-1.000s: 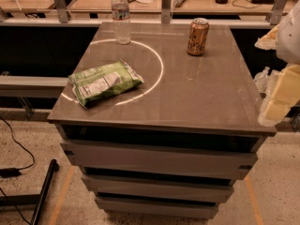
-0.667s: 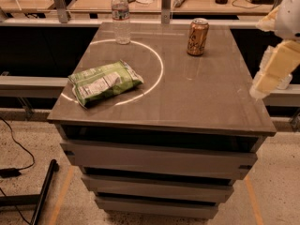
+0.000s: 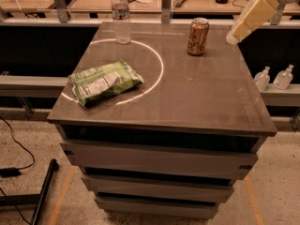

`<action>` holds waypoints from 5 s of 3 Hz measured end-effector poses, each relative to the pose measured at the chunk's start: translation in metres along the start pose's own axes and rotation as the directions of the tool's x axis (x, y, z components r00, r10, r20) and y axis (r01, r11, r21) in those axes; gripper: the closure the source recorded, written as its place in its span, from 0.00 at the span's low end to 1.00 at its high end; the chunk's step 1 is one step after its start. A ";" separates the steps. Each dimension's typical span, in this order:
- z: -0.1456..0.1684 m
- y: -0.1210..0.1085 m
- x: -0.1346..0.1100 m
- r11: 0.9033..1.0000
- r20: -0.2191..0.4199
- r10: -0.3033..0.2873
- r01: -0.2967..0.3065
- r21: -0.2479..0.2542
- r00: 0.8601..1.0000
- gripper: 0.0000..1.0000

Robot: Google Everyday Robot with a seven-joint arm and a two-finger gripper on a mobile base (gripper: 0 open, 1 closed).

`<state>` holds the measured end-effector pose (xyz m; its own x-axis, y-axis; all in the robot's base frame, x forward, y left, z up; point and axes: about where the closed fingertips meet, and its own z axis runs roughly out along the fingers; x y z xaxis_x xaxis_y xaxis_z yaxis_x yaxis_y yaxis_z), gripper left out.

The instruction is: Move water bottle near orange can

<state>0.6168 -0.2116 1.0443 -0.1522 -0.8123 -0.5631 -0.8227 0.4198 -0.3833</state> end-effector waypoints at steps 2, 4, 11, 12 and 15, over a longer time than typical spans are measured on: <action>0.073 -0.071 -0.061 0.980 0.314 0.107 -0.153 0.124 0.943 0.00; 0.107 -0.106 -0.095 0.962 0.312 0.163 -0.221 0.159 0.936 0.00; 0.208 -0.124 -0.183 0.912 0.617 0.268 -0.402 0.086 0.740 0.00; 0.217 -0.123 -0.183 0.917 0.619 0.265 -0.392 0.075 0.739 0.00; 0.245 -0.099 -0.206 0.949 0.633 0.249 -0.315 -0.008 0.733 0.00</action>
Offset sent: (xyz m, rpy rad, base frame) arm 0.1532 0.0718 0.0271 0.4552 -0.4143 -0.1469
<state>0.8643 0.0134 1.0186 0.0304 -0.2346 -0.9716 -0.7372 0.6512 -0.1803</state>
